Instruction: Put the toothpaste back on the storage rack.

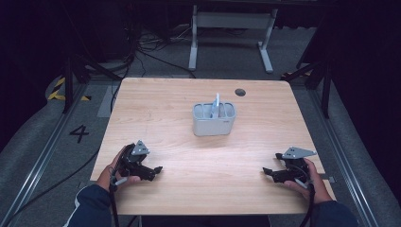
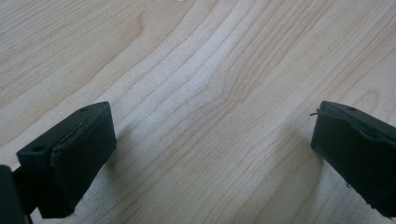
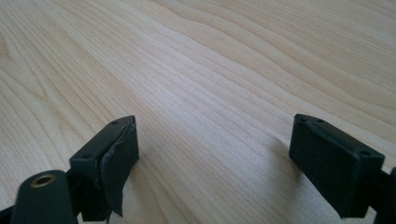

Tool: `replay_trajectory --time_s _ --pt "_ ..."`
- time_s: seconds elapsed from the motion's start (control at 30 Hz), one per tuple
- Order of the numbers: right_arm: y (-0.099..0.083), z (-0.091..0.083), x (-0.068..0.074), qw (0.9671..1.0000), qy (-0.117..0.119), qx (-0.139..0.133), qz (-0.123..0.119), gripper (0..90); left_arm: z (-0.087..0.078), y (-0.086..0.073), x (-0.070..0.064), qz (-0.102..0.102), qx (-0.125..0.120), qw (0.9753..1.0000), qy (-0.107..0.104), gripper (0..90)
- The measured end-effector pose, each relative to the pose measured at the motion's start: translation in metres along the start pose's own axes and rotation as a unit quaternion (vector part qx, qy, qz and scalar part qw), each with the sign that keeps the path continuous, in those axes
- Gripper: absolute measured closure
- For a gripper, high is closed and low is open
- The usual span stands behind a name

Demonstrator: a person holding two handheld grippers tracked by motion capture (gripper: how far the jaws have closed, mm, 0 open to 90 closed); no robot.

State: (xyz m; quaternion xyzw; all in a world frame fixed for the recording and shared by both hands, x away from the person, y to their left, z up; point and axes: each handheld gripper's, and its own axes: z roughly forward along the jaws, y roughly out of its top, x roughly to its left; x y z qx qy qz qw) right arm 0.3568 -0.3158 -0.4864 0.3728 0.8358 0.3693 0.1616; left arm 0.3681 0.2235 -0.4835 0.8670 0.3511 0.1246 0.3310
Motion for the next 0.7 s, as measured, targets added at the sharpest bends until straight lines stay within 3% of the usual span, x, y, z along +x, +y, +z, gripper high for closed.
replay_trajectory --time_s 0.7 --pt "0.0 0.0001 0.0 1.0 -0.001 0.0 0.0 15.6 0.0002 -0.0001 -0.0002 0.0 -0.001 1.0 0.002 0.3"
